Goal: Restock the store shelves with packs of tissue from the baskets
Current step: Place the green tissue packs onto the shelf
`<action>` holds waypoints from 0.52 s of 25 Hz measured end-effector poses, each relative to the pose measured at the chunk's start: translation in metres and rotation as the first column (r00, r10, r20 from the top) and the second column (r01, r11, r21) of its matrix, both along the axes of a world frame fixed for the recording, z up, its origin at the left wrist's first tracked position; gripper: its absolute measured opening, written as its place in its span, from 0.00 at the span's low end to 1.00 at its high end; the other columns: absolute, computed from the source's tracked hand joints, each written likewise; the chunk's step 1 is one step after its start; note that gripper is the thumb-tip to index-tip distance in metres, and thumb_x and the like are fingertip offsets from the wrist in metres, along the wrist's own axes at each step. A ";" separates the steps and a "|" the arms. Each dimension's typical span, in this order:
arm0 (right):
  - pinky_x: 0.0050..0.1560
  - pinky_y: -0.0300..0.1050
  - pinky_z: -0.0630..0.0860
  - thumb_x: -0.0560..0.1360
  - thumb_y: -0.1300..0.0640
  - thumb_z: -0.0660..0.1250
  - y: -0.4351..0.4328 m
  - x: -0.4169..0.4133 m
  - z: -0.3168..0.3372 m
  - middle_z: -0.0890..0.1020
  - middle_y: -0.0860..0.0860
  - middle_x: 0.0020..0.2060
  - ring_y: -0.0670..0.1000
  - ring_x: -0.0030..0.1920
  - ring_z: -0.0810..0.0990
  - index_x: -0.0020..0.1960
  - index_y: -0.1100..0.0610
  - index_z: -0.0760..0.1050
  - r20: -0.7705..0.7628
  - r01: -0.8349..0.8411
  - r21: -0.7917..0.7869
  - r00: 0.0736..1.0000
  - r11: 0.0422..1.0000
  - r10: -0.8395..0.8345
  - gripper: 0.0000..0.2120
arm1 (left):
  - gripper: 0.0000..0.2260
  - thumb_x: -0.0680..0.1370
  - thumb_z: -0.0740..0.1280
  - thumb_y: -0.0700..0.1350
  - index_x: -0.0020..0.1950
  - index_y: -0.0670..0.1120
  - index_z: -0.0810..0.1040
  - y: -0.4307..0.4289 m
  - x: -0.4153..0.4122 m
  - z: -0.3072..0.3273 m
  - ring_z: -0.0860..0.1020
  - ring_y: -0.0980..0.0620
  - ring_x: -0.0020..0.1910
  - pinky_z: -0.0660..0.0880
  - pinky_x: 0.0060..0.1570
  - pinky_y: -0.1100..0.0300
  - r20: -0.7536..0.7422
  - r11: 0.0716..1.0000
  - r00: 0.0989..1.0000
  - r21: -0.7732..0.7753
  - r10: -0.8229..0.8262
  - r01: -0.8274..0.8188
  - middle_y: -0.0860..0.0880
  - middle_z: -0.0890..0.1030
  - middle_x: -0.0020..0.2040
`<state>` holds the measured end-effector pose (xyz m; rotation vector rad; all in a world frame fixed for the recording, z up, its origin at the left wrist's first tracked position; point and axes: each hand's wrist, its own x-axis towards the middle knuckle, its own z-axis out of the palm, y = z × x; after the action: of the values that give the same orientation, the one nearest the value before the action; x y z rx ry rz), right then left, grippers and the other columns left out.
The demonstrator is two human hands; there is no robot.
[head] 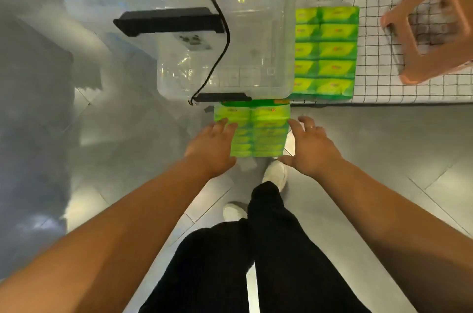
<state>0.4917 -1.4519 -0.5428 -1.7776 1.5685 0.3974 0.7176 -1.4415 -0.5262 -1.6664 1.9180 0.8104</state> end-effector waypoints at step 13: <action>0.64 0.58 0.69 0.72 0.47 0.72 -0.038 0.013 -0.197 0.43 0.48 0.78 0.62 0.72 0.58 0.78 0.47 0.37 -0.025 -0.029 0.043 0.999 0.999 0.030 0.51 | 0.40 0.76 0.67 0.53 0.78 0.47 0.46 -0.048 0.020 -0.204 0.50 0.44 0.77 0.48 0.74 0.50 0.083 0.999 0.996 -0.020 -0.030 0.032 0.45 0.51 0.79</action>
<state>0.5045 -1.4896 -0.7401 -1.7714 1.5415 0.4670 0.7378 -1.4891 -0.7301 -1.6529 1.8973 0.7001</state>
